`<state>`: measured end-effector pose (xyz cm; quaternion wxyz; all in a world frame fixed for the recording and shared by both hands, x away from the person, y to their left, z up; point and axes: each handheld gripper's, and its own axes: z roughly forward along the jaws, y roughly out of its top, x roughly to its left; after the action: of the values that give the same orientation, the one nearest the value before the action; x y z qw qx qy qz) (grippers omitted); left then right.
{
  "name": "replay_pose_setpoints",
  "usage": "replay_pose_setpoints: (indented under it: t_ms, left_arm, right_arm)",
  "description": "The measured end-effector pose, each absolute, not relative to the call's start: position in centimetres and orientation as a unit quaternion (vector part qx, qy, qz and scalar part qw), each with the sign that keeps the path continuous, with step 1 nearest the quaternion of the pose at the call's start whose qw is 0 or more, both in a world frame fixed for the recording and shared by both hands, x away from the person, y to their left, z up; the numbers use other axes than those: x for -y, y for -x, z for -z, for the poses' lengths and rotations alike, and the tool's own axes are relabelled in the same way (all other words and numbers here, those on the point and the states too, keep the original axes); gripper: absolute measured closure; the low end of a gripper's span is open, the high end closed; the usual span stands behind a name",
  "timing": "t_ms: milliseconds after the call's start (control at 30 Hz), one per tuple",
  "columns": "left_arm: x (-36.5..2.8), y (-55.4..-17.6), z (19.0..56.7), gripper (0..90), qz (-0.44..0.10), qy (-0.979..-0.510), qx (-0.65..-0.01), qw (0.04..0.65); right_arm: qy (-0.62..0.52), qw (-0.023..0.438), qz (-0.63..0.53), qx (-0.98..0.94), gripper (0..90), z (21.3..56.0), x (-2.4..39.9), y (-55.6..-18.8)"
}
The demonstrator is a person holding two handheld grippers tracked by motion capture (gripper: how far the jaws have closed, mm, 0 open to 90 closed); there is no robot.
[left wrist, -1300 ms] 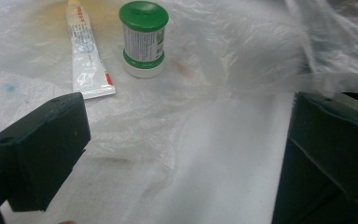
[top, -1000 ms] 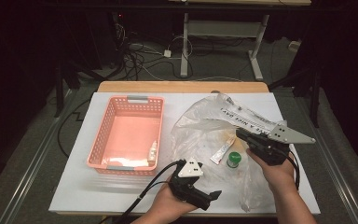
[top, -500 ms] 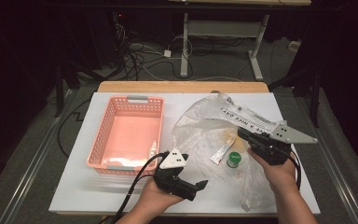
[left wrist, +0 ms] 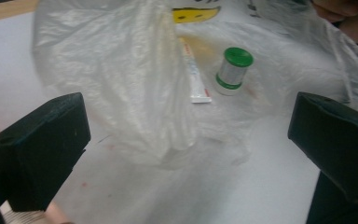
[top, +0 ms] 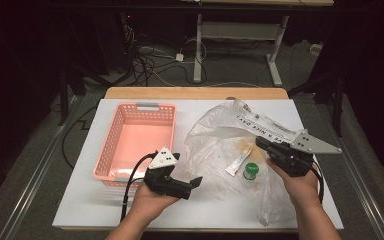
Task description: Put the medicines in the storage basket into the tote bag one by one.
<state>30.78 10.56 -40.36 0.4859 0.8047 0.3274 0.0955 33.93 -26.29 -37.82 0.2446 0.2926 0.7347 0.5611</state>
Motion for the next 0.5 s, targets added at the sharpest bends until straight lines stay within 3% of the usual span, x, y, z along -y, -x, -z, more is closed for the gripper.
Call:
replay_pose_setpoints:
  t_ms: [500]
  left_arm:
    - [-15.9,-32.8,40.5,0.0,-0.135,-0.784,-0.401,0.455]
  right_arm:
    - [-0.295,0.244,-0.561,-0.734,90.0,37.8,26.4,-33.9]
